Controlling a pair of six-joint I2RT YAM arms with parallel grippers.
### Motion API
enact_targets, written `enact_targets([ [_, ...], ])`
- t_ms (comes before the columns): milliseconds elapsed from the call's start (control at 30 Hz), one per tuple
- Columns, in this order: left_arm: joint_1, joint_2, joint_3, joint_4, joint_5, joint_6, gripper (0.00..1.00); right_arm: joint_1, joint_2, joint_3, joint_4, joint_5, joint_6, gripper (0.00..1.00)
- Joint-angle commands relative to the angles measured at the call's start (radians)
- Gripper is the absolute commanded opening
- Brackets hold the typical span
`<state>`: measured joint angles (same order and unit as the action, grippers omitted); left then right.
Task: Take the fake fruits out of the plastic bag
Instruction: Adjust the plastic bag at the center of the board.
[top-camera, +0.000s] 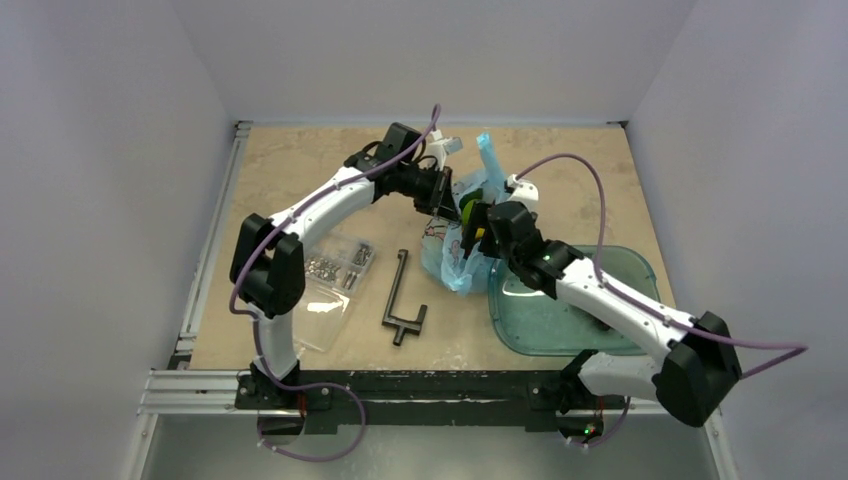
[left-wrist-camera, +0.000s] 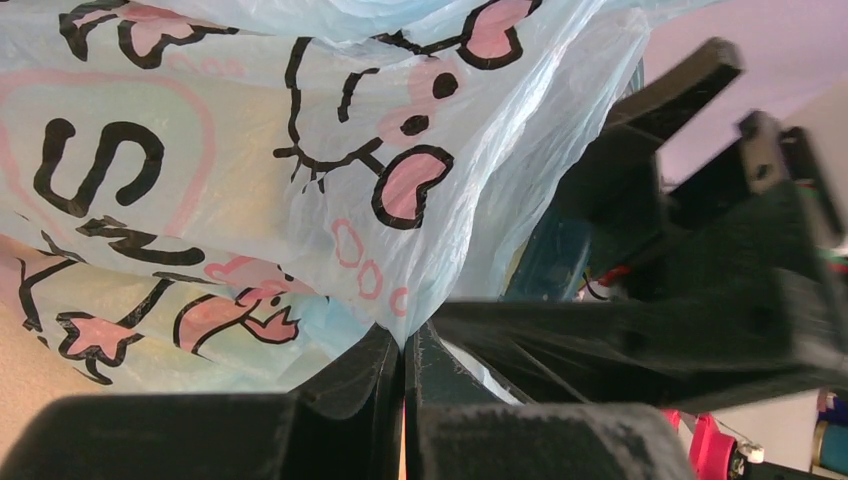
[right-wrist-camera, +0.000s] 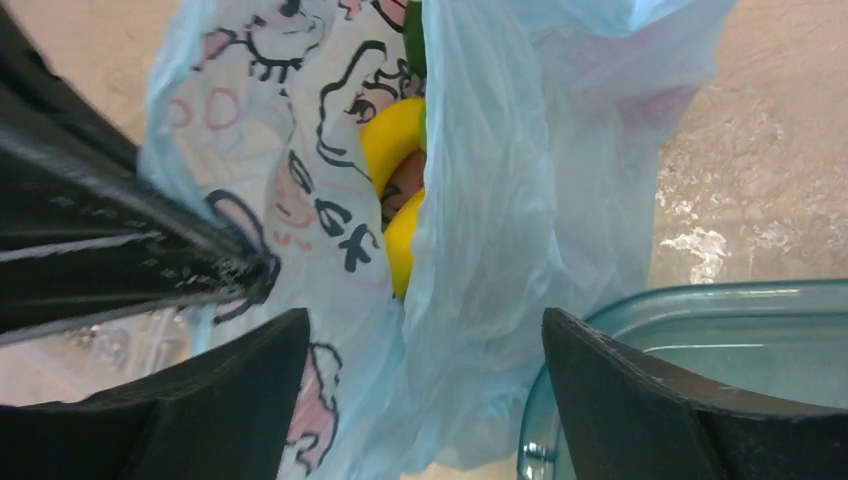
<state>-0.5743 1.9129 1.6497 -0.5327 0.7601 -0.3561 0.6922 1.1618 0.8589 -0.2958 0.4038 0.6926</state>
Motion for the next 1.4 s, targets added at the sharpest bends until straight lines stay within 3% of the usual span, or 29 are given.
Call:
enact_targets([
  [0, 0.008, -0.053, 0.016, 0.009, -0.005, 0.005, 0.00, -0.021, 0.108, 0.008, 0.115, 0.080, -0.055, 0.77],
  [233, 0.071, -0.139, 0.017, -0.024, -0.096, 0.040, 0.00, -0.073, 0.154, -0.015, 0.182, 0.213, -0.149, 0.28],
  [367, 0.125, -0.197, 0.017, -0.047, -0.143, 0.072, 0.00, -0.175, 0.122, 0.022, 0.211, 0.150, -0.246, 0.00],
  [733, 0.264, -0.258, 0.007, -0.008, -0.064, 0.034, 0.00, -0.281, 0.133, 0.249, 0.225, 0.082, -0.436, 0.00],
  [1100, 0.284, -0.265, -0.044, 0.086, 0.001, -0.042, 0.00, -0.340, 0.294, 0.445, 0.224, -0.043, -0.470, 0.00],
  [1200, 0.282, -0.215, -0.069, 0.138, 0.040, -0.114, 0.00, -0.340, 0.316, 0.435, 0.173, -0.087, -0.461, 0.24],
  [1367, 0.281, -0.124, -0.094, 0.216, 0.101, -0.228, 0.00, -0.339, 0.260, 0.403, 0.018, -0.111, -0.439, 0.45],
])
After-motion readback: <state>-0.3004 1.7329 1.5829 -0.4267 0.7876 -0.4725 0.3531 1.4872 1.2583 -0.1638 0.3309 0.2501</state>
